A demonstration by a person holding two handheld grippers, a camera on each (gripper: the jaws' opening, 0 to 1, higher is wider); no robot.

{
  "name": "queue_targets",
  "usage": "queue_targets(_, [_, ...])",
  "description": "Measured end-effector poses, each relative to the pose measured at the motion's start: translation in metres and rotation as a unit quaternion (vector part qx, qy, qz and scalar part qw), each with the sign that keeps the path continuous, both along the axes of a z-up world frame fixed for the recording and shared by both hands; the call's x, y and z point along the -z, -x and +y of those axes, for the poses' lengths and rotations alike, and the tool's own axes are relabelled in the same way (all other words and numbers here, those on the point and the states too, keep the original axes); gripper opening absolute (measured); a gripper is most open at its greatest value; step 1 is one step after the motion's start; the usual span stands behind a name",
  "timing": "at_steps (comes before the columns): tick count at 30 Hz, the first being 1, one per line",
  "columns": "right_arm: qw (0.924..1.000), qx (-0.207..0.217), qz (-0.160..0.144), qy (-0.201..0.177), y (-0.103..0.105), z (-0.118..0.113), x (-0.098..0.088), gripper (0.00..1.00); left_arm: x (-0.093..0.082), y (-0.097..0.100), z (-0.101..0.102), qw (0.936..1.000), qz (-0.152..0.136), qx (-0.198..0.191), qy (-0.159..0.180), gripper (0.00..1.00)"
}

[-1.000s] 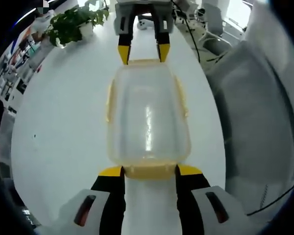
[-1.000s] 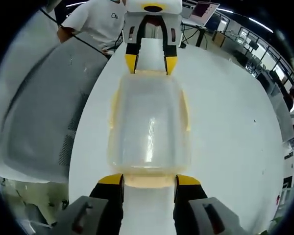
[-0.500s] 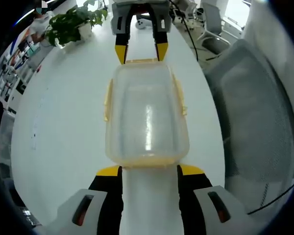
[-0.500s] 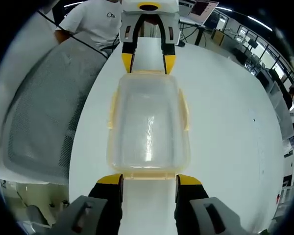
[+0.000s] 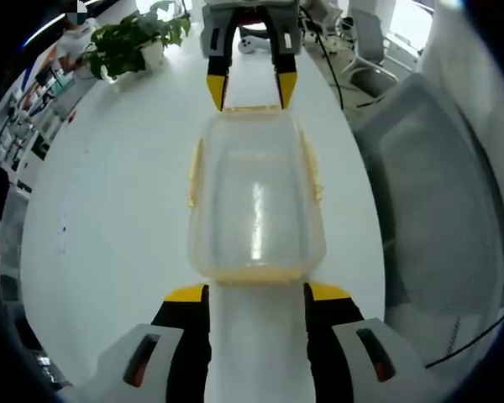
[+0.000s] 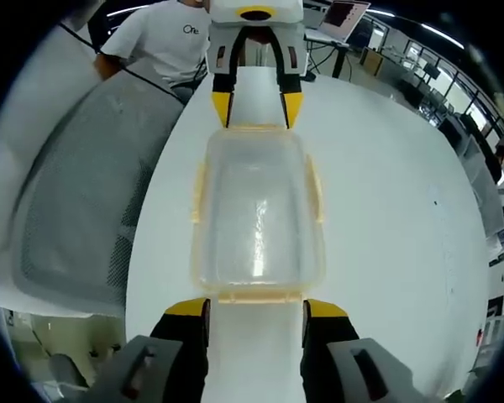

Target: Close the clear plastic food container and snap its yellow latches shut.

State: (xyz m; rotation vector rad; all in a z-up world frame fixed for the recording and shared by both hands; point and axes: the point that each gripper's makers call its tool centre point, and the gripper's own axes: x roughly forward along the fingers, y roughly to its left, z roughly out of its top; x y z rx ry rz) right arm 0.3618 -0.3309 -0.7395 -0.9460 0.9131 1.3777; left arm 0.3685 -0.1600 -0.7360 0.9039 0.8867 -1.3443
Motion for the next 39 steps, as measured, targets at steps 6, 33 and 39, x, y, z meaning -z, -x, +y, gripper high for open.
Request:
queue_targets(6, [0.9997,0.022,0.003,-0.015,0.001,0.006,-0.01,0.41,-0.004,-0.001,0.0,0.9998,0.006,-0.02,0.009,0.44])
queue_targets(33, [0.9719,0.229,0.029,-0.047,-0.01,0.011,-0.022,0.44,-0.005,-0.002,-0.002,0.9582,0.102,-0.26,0.065,0.46])
queue_targets(39, [0.9482,0.306,0.06,-0.061,-0.009,0.012,-0.017,0.44,-0.001,-0.005,-0.004,0.9371,0.111,-0.32,0.085,0.45])
